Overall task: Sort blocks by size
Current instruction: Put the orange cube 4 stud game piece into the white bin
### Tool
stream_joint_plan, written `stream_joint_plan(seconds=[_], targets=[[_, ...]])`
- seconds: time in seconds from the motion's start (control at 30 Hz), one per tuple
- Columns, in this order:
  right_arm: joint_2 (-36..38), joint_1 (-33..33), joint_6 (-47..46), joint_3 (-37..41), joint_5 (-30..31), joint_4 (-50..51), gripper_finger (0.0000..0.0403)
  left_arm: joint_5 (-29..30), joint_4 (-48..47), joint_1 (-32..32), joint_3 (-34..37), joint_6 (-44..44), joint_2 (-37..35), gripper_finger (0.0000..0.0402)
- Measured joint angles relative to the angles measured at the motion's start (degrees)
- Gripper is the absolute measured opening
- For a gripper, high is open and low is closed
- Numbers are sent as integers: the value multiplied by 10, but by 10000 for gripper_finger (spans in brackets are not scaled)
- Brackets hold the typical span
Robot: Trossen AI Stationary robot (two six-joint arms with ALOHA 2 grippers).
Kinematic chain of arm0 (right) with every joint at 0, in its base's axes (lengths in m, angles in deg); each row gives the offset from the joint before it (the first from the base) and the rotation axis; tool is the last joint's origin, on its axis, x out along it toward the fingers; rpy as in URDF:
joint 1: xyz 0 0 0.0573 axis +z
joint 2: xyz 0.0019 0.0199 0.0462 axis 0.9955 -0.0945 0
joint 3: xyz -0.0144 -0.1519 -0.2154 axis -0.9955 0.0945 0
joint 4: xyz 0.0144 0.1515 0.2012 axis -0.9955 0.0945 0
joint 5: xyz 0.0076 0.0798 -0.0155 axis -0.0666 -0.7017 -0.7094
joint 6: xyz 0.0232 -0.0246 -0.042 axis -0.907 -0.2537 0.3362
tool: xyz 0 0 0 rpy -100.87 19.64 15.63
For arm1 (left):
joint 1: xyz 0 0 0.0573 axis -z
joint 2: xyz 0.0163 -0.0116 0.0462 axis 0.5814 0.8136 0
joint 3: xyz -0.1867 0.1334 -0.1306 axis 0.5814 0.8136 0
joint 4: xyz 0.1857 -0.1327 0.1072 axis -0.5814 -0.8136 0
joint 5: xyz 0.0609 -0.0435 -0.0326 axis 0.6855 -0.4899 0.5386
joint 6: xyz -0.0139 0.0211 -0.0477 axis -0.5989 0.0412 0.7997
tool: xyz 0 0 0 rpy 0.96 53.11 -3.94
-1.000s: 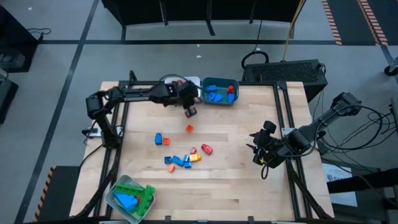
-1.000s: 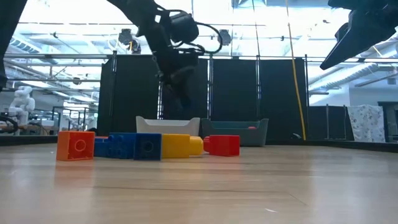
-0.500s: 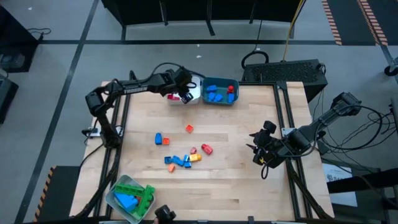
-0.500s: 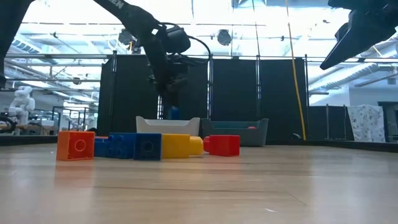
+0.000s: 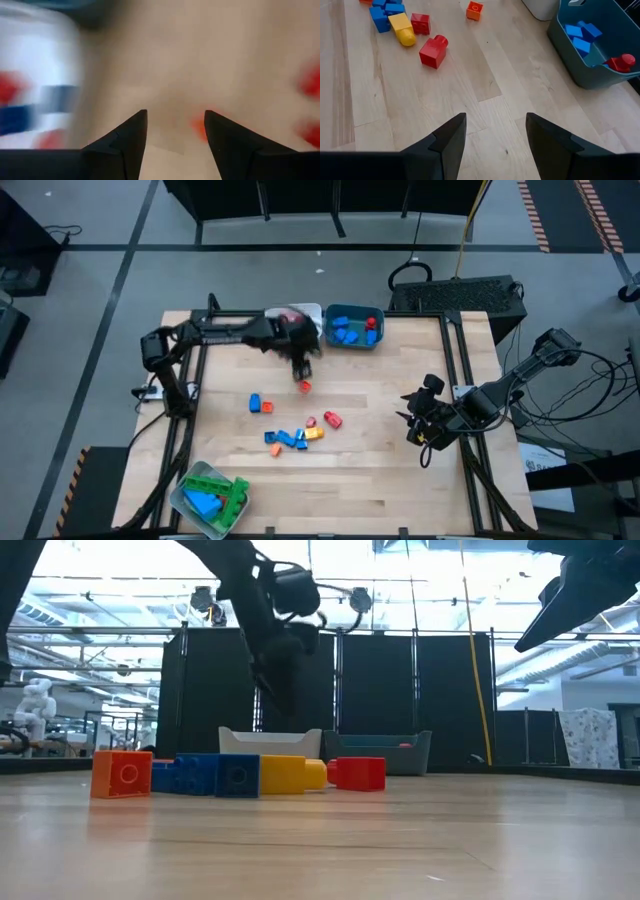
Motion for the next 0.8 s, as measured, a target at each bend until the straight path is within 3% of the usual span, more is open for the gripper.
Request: stream_joint_plan(seconds=[0.13,0.3,0.8], targets=[[0,0,1,0,0,0,192,-28,-38,73,9,-75,0,199],[0,0,0,0,0,0,192,47,-24,140,38,-147,0,199],[0,0,0,0,0,-2,192,122,59,135,63,-188,0,199]])
